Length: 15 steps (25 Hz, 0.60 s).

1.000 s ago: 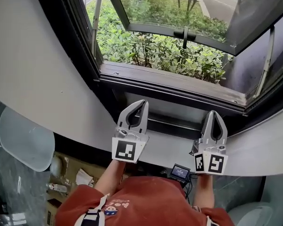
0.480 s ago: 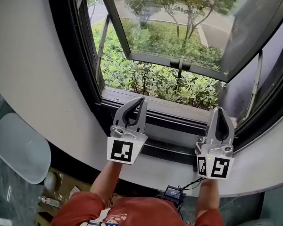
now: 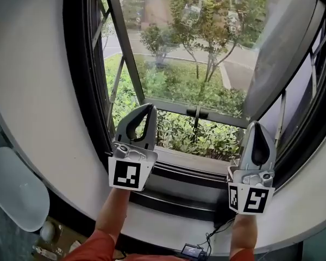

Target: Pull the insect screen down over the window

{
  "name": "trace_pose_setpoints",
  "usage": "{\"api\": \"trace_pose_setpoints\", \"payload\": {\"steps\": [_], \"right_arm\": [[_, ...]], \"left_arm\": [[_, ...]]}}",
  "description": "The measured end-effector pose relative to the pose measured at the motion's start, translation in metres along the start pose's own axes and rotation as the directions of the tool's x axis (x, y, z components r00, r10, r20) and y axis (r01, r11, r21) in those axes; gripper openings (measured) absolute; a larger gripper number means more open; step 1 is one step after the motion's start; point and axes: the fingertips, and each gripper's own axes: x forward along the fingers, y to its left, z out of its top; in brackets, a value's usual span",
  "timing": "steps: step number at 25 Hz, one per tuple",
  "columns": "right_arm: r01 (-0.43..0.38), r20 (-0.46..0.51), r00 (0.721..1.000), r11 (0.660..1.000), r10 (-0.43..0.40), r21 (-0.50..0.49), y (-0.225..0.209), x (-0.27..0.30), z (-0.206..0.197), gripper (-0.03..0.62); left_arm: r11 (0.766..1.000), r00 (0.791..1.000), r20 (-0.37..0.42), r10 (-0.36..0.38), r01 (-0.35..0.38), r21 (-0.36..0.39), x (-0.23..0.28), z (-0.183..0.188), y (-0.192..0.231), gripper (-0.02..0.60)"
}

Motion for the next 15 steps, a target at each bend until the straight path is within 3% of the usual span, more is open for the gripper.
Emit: {"api": "trace_pose_setpoints", "payload": {"steps": [8,12,15], "right_arm": [[-0.018,0.132,0.991,0.993,0.033,-0.114,-0.006,0.049,0.051,0.010],[-0.024,0.196,0.979,0.979,0.064,-0.201,-0.002,0.070,0.083,0.010],[-0.017,0.232,0.969,0.964,0.081,-0.264,-0.005,0.086,0.107,0.009]], "left_arm": [[0.993,0.995,0.096,-0.025,0.013,0.121,0.038,0.053,0.003,0.005],[0.993,0.989,0.141,-0.049,0.033,0.115,0.054,0.079,0.008,0.005],[0.987,0.983,0.178,-0.042,0.014,0.158,0.067,0.104,0.018,0.005]]}}
